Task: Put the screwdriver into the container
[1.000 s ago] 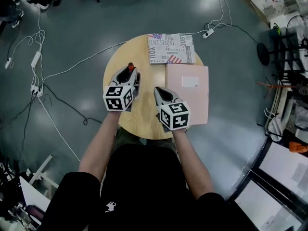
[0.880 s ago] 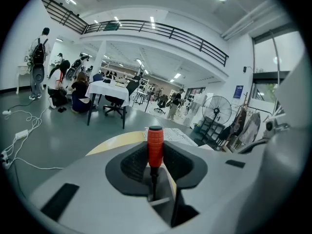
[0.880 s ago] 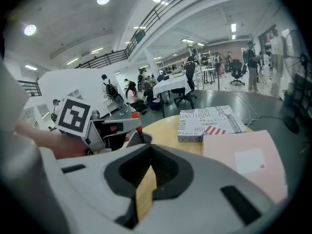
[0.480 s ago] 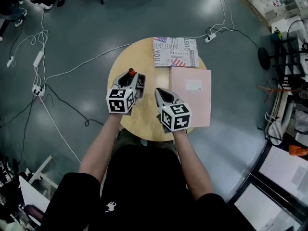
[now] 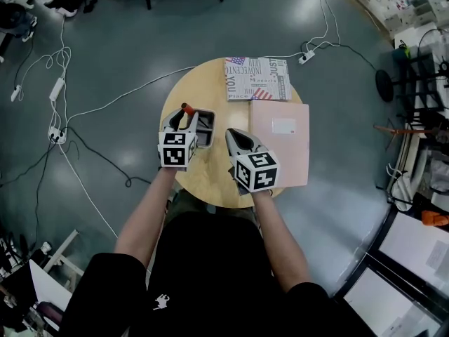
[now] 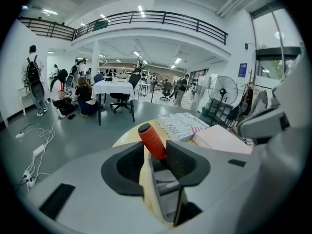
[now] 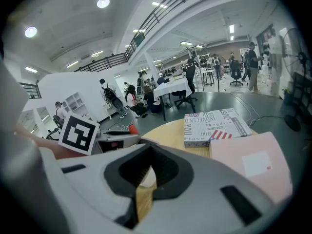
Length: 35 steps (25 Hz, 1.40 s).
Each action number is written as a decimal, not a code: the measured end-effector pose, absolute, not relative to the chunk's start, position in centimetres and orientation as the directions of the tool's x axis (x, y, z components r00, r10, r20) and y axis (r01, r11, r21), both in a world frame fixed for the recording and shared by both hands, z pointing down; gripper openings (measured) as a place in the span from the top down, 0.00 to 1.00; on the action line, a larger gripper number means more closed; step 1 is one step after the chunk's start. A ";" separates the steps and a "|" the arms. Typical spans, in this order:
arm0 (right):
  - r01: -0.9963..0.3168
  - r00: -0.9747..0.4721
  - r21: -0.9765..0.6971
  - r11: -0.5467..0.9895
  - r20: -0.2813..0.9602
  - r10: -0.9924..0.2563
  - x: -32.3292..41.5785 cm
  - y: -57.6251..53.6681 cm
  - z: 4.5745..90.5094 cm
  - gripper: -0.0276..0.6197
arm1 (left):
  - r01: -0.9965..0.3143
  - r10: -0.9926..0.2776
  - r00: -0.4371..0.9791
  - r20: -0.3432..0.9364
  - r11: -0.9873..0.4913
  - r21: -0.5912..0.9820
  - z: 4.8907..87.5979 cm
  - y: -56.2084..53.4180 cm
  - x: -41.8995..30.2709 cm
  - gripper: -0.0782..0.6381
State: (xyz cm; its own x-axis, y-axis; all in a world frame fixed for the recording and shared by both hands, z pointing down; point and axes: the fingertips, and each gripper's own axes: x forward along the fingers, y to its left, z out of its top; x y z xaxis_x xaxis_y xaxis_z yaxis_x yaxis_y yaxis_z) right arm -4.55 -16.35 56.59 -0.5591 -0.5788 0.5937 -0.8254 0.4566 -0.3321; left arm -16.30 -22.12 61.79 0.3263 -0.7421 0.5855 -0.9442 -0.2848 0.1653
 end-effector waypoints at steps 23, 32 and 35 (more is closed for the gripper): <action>-0.862 -0.506 -0.261 0.434 0.496 -0.706 -2.9 -16.6 52.4 0.95 | -0.937 -0.772 0.346 0.533 -0.310 0.159 58.2 -18.8 -19.1 0.71; -0.843 -0.536 -0.205 0.498 0.404 -0.741 -3.9 -16.7 47.0 0.95 | -0.927 -0.823 0.360 0.440 -0.367 0.072 52.0 -17.7 -20.1 0.86; -0.835 -0.548 -0.180 0.520 0.362 -0.754 -3.9 -16.2 44.8 0.95 | -0.921 -0.835 0.371 0.406 -0.386 0.048 50.0 -17.6 -20.3 0.88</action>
State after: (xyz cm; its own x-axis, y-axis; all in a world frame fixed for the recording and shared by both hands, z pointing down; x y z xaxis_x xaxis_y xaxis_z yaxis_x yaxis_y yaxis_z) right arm -3.88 -16.21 44.80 -0.5481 -0.7538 0.3624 -0.8347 0.5204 -0.1800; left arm -20.27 -17.60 49.98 0.3705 -0.8352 0.4064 -0.9215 -0.3855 0.0479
